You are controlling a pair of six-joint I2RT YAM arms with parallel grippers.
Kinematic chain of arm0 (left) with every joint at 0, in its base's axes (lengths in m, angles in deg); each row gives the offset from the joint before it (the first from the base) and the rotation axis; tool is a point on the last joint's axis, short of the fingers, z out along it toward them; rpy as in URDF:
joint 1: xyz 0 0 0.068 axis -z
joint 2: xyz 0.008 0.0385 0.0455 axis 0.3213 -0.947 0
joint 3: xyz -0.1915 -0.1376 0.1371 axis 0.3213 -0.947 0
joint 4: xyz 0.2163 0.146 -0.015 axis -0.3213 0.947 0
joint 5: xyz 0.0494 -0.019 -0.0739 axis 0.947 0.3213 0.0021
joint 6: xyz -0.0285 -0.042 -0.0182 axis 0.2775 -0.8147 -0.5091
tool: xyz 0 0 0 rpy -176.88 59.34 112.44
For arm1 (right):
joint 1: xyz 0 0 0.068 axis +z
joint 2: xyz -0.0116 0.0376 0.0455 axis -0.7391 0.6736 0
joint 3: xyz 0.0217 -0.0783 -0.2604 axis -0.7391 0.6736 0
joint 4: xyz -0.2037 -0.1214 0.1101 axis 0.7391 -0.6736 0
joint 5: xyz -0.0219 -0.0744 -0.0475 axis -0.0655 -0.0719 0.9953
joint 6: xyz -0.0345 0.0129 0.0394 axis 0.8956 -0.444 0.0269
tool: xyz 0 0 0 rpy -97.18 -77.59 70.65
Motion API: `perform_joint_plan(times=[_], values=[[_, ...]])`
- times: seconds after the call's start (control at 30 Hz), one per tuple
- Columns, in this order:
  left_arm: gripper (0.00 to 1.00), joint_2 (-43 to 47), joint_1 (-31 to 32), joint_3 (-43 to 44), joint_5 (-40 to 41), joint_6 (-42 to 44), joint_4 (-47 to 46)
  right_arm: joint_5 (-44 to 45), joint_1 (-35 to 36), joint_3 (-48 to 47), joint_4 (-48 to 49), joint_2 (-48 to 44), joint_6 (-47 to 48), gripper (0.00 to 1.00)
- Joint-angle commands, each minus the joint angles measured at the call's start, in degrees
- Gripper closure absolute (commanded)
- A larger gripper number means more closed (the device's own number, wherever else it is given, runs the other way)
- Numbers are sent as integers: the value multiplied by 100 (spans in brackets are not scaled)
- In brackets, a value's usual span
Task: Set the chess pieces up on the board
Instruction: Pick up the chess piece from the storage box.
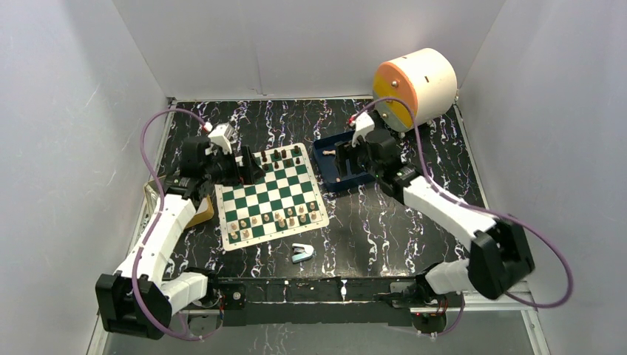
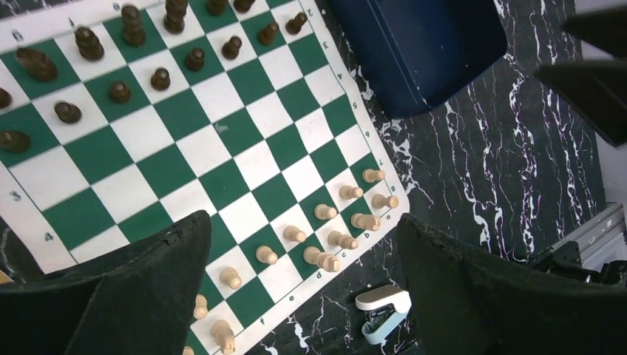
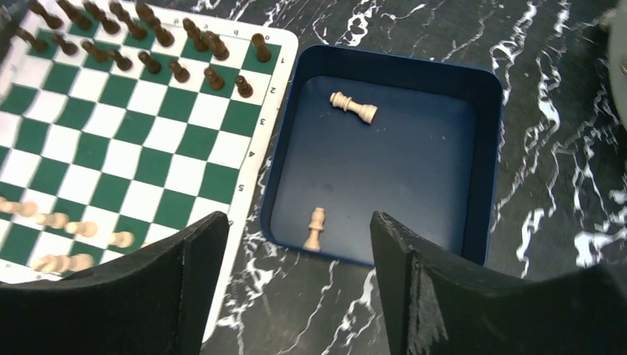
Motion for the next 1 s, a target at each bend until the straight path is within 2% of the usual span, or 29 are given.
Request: perform_joint_plan(times=[0.0,0.13,0.33,0.47,0.63,0.97], values=[[7,407,-30,-682,84,-415,-947,-1298,-493,-812,637,970,1371,25],[7,615,-30,-954,679,-419,-620,-2141,-904,-1490,234,1943,1954,34],[7,1091,-30,-1334,1093,-502,-644,-3494,-1234,-1658,491,2786,3101,35],[12,1357,-30,-1710,687,-438,-1058,-3511,-1310,-2040,543,3292,3468,37],[14,1400,-21,-1628,814,-307,-872,-3637,-1325,-2666,154,3979,3912,35],[18,1448,-21,-1655,740,-350,-948,-3768,-1320,-3127,-243,4489,4518,30]])
